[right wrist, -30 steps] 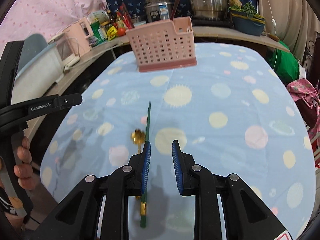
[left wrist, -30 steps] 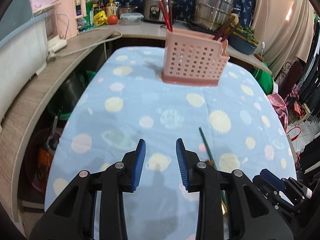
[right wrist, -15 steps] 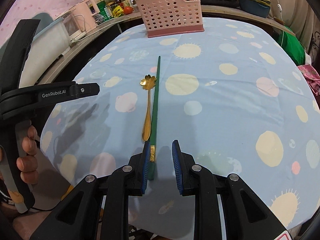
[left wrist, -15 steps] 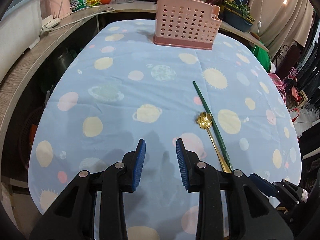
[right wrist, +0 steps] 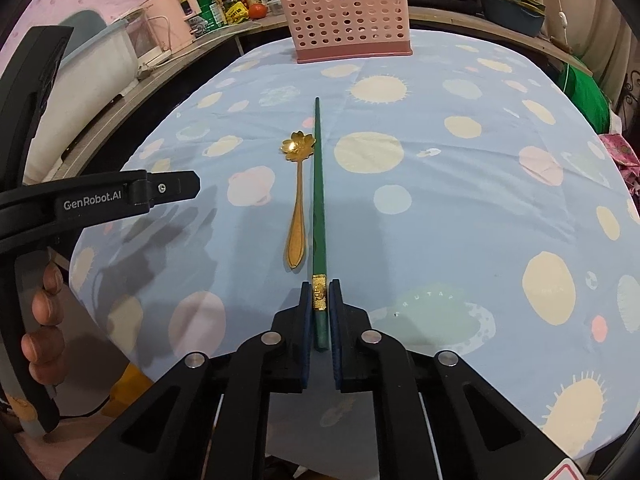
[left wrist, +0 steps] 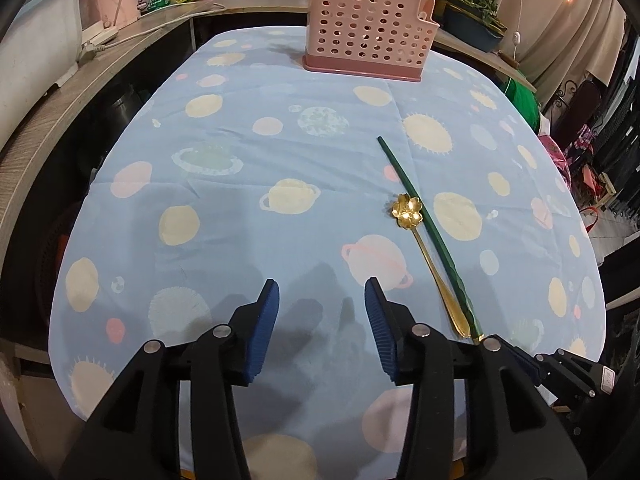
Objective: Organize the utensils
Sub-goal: 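Grasp the green chopstick with the right gripper while the left moves toward the gold spoon, then grasp the gold spoon handle with the left gripper while the right holds the green chopstick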
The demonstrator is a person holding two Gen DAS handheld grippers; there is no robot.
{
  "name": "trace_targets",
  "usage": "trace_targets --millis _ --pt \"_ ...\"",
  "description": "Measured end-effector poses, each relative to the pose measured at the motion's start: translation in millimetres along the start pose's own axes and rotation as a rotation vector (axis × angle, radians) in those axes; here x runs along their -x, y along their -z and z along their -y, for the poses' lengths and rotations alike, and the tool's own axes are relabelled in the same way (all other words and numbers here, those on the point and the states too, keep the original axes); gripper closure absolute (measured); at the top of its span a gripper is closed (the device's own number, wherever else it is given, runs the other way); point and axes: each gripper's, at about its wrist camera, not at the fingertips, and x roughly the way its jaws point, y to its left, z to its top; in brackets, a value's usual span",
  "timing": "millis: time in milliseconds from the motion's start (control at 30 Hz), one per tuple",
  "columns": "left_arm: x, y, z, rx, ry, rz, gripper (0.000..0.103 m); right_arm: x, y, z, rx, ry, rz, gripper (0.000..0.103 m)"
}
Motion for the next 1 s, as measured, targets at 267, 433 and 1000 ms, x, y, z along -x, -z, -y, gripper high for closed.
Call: trace_targets --millis 267,433,1000 --pt "-1.5 3.0 9.4 -0.017 0.015 -0.011 0.054 4.3 -3.3 17.9 -0.050 0.036 0.023 0.096" --pt "-2.6 6.0 27.4 -0.052 0.037 -0.012 0.046 8.7 -9.1 32.7 -0.087 0.049 0.042 0.096" --pt "-27.7 16.0 79.6 -0.149 0.066 -0.075 0.049 5.3 -11.4 53.6 -0.136 0.029 0.045 0.096"
